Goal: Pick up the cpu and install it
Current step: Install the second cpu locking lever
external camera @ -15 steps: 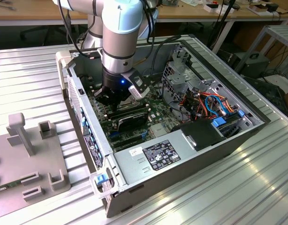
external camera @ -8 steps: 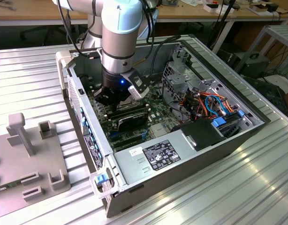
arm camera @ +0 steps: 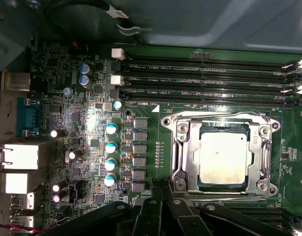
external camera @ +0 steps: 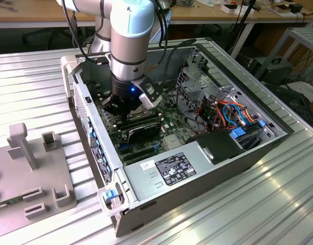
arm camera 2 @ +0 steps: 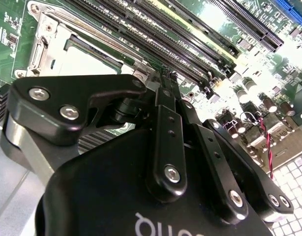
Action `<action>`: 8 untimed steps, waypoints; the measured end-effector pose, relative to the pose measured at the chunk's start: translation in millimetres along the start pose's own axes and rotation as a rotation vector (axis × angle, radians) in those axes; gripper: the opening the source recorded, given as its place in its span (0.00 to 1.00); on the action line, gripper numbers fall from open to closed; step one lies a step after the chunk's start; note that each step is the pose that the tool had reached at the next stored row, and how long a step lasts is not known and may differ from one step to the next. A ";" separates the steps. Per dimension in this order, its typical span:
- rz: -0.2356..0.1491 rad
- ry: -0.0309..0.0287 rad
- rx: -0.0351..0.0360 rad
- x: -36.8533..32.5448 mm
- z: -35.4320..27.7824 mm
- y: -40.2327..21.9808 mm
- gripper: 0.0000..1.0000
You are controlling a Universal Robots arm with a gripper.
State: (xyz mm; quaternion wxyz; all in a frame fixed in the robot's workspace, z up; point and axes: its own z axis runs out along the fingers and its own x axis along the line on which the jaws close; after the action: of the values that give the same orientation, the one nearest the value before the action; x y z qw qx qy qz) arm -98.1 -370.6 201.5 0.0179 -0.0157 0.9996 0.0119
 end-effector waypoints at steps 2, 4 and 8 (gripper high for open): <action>0.000 0.0000 -0.0003 0.0 0.0 -0.8 0.11; 0.000 0.0001 -0.0003 0.0 0.0 -1.0 0.11; 0.000 0.0000 -0.0004 -0.1 -1.8 -1.0 0.11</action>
State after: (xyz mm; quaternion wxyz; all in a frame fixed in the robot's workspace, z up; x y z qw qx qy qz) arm -98.1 -371.6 203.3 0.0179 -0.0158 0.9996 0.0121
